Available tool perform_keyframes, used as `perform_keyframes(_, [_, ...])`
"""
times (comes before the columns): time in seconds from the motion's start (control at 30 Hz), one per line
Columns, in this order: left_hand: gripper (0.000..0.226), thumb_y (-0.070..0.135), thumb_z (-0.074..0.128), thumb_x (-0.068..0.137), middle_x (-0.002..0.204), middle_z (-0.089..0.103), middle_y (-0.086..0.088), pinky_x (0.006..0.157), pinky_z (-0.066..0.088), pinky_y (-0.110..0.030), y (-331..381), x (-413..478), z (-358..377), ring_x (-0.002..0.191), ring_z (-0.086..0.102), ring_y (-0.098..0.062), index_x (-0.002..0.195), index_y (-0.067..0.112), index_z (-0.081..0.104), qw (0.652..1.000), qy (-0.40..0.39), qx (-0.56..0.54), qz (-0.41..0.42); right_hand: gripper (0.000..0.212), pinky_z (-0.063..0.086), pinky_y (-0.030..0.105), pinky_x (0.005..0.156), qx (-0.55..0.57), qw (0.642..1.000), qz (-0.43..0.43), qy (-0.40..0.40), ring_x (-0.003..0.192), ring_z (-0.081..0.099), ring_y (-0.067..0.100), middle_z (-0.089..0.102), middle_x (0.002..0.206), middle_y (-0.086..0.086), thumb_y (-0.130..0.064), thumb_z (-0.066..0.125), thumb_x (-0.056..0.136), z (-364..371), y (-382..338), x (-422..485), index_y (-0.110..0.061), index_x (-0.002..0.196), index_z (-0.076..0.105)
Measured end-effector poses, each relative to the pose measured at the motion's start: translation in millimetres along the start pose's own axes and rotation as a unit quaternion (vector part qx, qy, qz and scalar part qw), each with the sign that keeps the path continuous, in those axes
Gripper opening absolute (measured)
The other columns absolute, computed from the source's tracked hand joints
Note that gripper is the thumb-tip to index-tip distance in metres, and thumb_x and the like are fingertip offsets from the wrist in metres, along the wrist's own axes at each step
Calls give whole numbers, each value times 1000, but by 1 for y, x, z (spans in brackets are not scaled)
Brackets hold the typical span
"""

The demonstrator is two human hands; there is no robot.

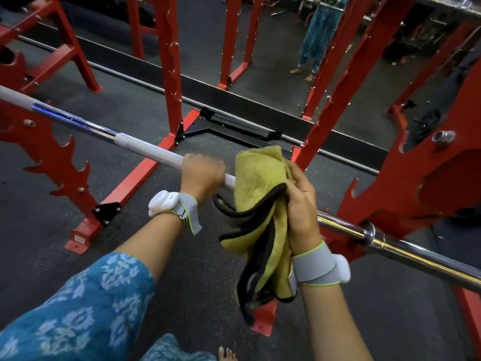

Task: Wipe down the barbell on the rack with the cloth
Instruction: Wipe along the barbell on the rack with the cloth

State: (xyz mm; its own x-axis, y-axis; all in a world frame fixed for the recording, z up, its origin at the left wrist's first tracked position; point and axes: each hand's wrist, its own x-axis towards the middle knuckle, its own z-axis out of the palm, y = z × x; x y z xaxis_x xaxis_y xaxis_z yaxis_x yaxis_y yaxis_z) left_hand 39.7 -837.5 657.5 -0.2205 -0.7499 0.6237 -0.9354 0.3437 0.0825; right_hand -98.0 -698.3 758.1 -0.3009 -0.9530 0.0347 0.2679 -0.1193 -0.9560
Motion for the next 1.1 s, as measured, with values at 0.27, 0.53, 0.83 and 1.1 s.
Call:
perform_keyframes(0.27, [48,25,35,84,46,58,-7,61,21,-35,0,-1,-1,44,52,-25,42,12,55,1000,-6,-3,7,51,49,36,68,-606,718,-335,73,80,60,32,61,99,12,-24,47,71,-6,-1,20,-12,119,59])
perform_keyframes(0.53, [44,24,38,85,48,57,-8,56,41,-30,-11,1,-4,45,54,-28,46,12,54,996,-27,-56,62,70,22,74,94,-780,607,-148,43,120,41,57,52,133,18,-73,38,72,-9,56,27,-30,125,58])
perform_keyframes(0.83, [50,25,34,88,56,61,-17,83,46,-44,-82,4,-3,58,59,-33,55,3,64,999,10,-14,-44,53,43,41,63,-778,594,-205,13,63,58,32,57,77,13,-57,39,72,27,60,53,-23,102,67])
perform_keyframes(1.1, [50,21,35,86,49,58,-15,78,48,-39,-82,4,4,49,53,-31,48,2,61,998,26,-18,-49,65,49,46,68,-748,562,-346,-73,79,61,36,61,112,18,-47,81,55,60,84,41,-30,116,66])
